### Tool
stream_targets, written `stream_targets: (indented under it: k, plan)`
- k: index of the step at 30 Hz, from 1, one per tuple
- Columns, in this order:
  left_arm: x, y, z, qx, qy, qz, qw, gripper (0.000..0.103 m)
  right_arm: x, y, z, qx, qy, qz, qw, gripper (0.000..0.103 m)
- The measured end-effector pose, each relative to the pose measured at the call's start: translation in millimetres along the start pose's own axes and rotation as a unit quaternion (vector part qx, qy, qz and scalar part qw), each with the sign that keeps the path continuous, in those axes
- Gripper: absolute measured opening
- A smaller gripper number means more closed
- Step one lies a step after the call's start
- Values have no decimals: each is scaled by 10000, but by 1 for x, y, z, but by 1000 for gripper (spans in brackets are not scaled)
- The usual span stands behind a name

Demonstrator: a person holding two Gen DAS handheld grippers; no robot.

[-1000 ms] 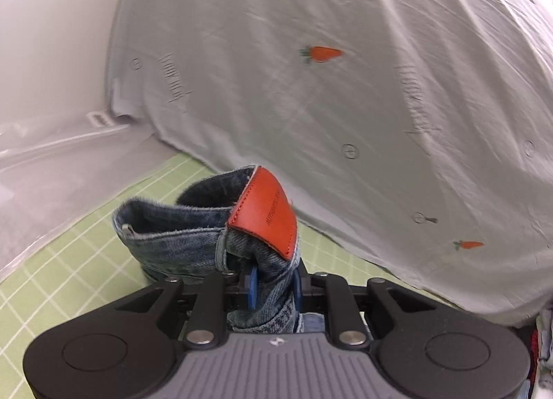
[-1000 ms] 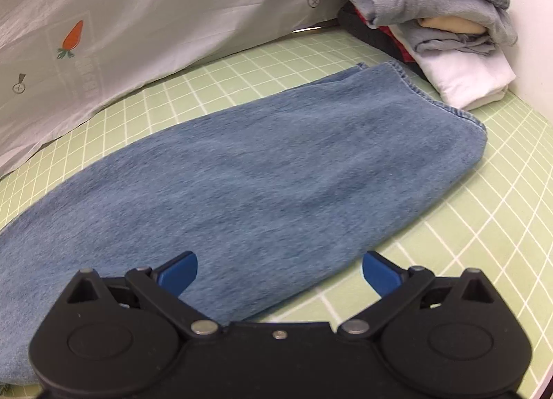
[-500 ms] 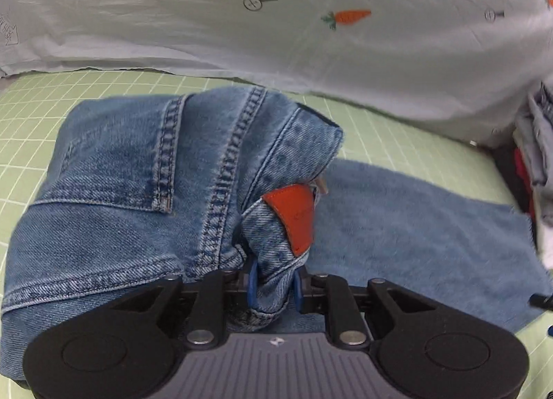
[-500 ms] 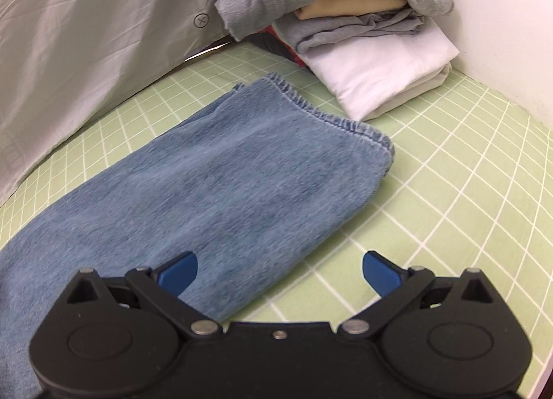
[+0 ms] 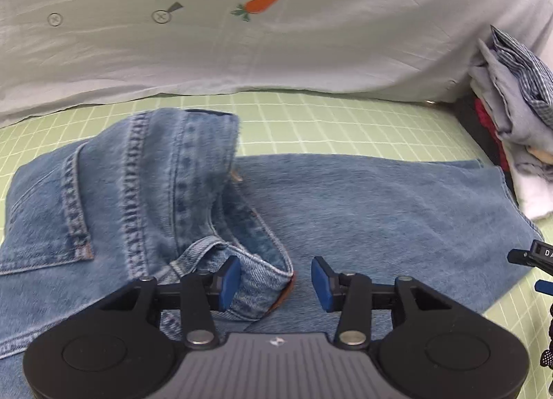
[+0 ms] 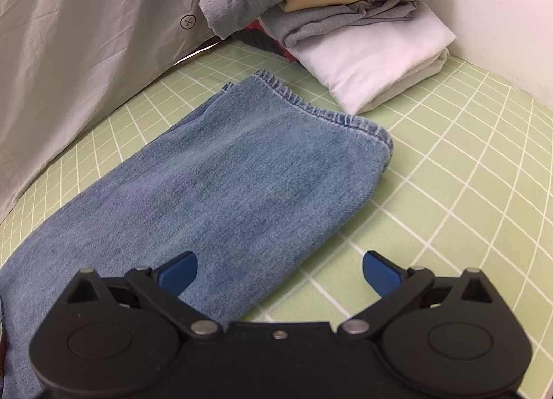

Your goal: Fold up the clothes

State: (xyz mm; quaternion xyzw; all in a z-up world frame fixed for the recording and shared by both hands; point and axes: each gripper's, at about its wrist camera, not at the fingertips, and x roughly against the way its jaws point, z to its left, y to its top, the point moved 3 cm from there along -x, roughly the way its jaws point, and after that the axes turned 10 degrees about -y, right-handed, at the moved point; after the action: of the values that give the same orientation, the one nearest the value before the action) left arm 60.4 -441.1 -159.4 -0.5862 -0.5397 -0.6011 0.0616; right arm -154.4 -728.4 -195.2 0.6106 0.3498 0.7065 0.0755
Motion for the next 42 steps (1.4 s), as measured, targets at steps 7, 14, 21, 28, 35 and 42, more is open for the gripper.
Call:
stream_targets:
  k: [7, 14, 21, 28, 35, 42]
  plan:
    - [5, 1, 6, 276, -244, -82, 9993, 60, 9, -5, -4, -1, -41, -23, 10000, 103]
    - [55, 21, 23, 609, -55, -720, 9955, 82, 7, 2, -3, 22, -58, -23, 10000, 103]
    - [66, 16, 76, 1295, 907, -674, 9851, 87, -4, 5, -4, -67, -128, 77, 9999, 103]
    - [53, -10, 112, 1950, 1177, -169, 9736, 88, -23, 18, -12, -359, -260, 91, 9990, 103]
    - [34, -21, 110, 1940, 1352, 178, 9715, 96, -45, 36, -20, -470, -368, 43, 9982, 103]
    - [27, -27, 109, 1957, 1443, 301, 9695, 101, -59, 42, 3, 583, -321, -14, 9978, 103]
